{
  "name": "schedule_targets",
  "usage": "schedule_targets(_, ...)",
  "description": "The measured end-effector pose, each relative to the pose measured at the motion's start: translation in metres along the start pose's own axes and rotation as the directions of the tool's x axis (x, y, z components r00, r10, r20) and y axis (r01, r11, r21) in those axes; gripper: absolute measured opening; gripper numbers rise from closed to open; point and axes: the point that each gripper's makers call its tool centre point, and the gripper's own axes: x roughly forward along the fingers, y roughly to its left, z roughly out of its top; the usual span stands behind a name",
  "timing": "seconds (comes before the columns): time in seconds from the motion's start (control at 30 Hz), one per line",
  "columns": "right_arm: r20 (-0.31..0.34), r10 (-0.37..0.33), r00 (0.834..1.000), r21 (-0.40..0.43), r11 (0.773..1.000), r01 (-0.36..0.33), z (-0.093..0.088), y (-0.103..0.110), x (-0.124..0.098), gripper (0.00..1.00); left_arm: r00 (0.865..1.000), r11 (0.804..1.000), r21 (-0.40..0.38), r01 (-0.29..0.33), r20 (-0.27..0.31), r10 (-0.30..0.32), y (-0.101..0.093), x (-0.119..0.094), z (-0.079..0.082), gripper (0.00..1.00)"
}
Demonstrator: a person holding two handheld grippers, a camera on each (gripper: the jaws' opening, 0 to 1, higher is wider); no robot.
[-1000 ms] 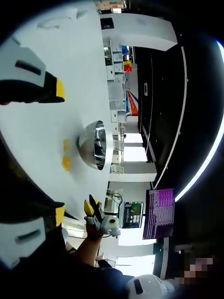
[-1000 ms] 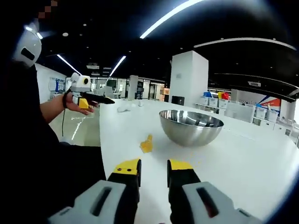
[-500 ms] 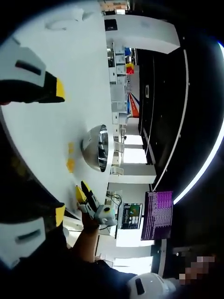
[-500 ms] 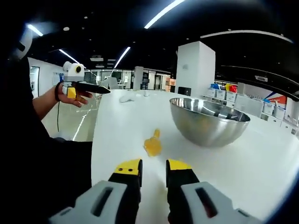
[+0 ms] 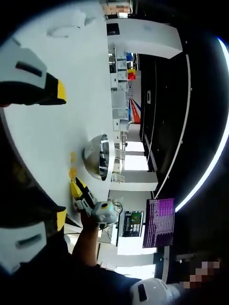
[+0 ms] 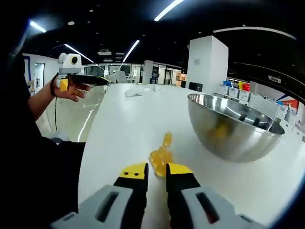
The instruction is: Pick up the QQ candy scattered on the table and place it into the stainless steel bowl on the table
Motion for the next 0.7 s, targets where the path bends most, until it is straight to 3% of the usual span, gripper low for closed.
schedule_targets(0.7,0.008,-0.012,1.000,0.045,0.999,0.012,-0.0005,-0.0057,-0.0019,0.08,1.000,1.000,-0.003,0.005,-0.004,-0.005,-0.0014,0.0043,-0.0016,0.87)
